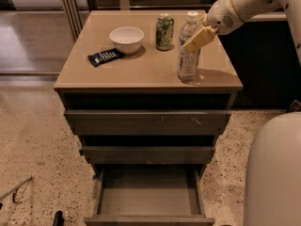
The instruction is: Place blue plastic bottle into bottom drawer
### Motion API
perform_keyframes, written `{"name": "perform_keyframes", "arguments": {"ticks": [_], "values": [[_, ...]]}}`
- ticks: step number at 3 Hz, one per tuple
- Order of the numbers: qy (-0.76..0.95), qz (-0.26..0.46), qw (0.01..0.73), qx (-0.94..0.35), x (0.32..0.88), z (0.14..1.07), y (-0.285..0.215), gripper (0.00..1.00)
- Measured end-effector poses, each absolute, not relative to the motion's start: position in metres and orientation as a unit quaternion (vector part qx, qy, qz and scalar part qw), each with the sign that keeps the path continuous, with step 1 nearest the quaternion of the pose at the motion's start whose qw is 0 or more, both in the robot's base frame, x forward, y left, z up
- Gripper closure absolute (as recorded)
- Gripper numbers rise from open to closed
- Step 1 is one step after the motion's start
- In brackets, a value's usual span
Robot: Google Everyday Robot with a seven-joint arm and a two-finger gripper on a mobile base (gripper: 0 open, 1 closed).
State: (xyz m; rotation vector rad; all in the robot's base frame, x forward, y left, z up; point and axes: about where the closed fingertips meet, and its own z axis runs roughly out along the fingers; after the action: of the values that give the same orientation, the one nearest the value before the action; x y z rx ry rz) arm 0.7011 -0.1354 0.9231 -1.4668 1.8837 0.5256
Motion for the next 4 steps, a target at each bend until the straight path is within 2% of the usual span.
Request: {"name": "perform_keyframes", "arguments": {"ticks": [1, 3, 4], "values": [[0.725, 0.213, 0.345, -0.557, 0.678, 0.929, -0.139, 1.0], [0.732, 0.214, 0.354, -0.541, 0.599, 0.937, -0.148, 1.0], [0.739, 0.219, 0.339, -0.54, 0.583, 0.923, -0.147, 1.0]]}}
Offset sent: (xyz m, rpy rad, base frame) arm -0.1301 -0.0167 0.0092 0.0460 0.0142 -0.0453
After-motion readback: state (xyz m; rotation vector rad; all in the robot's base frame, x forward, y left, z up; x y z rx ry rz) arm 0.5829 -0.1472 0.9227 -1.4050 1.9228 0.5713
